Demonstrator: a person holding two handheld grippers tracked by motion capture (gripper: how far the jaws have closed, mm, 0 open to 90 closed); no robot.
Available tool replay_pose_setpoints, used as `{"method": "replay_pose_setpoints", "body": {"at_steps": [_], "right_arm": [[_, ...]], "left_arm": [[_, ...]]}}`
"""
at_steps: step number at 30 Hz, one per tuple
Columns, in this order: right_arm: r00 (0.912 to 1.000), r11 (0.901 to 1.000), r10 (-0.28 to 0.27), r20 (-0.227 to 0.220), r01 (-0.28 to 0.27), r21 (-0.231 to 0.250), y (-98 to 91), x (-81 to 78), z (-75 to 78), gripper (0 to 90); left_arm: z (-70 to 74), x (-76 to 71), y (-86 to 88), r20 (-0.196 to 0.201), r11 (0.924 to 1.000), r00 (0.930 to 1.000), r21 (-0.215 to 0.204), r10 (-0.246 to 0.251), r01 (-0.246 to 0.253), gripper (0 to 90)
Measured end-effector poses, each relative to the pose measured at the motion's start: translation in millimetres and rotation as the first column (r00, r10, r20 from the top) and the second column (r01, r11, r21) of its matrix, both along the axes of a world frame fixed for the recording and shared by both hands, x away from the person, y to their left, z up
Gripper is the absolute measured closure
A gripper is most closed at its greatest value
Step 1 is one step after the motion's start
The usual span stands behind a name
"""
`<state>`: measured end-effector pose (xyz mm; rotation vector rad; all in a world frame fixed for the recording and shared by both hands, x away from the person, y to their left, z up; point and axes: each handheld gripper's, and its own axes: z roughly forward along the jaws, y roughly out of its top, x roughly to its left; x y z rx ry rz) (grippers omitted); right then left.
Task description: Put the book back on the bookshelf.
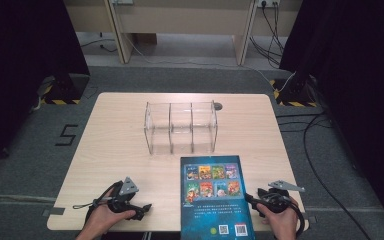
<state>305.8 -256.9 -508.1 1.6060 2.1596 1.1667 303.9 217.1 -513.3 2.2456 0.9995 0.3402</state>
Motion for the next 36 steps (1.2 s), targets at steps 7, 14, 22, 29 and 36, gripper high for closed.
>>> {"method": "replay_pose_setpoints", "body": {"at_steps": [7, 14, 22, 29, 36], "right_arm": [[0.9997, 0.9996, 0.021, -0.011, -0.021, 0.021, 12.8, 1.8, -0.2, 36.5], [0.9987, 0.9971, 0.049, -0.011, -0.049, 0.058, 28.6, 4.2, -2.1, 35.2], [0.9988, 0.9968, 0.047, -0.01, -0.046, 0.066, 38.4, 4.3, -2.6, 35.0], [0.9956, 0.9893, 0.092, -0.016, -0.09, 0.115, 54.8, 4.7, -4.8, 35.3], [0.9956, 0.9904, 0.093, -0.009, -0.092, 0.103, 67.5, 5.9, -5.2, 34.8]], "left_arm": [[-0.4, -2.9, -8.7, 0.005, 0.9993, 0.9993, -0.006, -0.037, 0.037, 9.6], [-1.0, -4.3, -14.4, 0.012, 0.9983, 0.9983, -0.01, -0.057, 0.058, 9.6], [-1.1, -4.2, -15.3, 0.012, 0.9981, 0.9981, -0.01, -0.061, 0.061, 9.6], [-1.1, -5.4, -18.2, 0.012, 0.9969, 0.997, -0.017, -0.076, 0.076, 9.8], [-0.7, -11.2, -31.8, 0.007, 0.9925, 0.9929, -0.029, -0.119, 0.119, 9.8]]}}
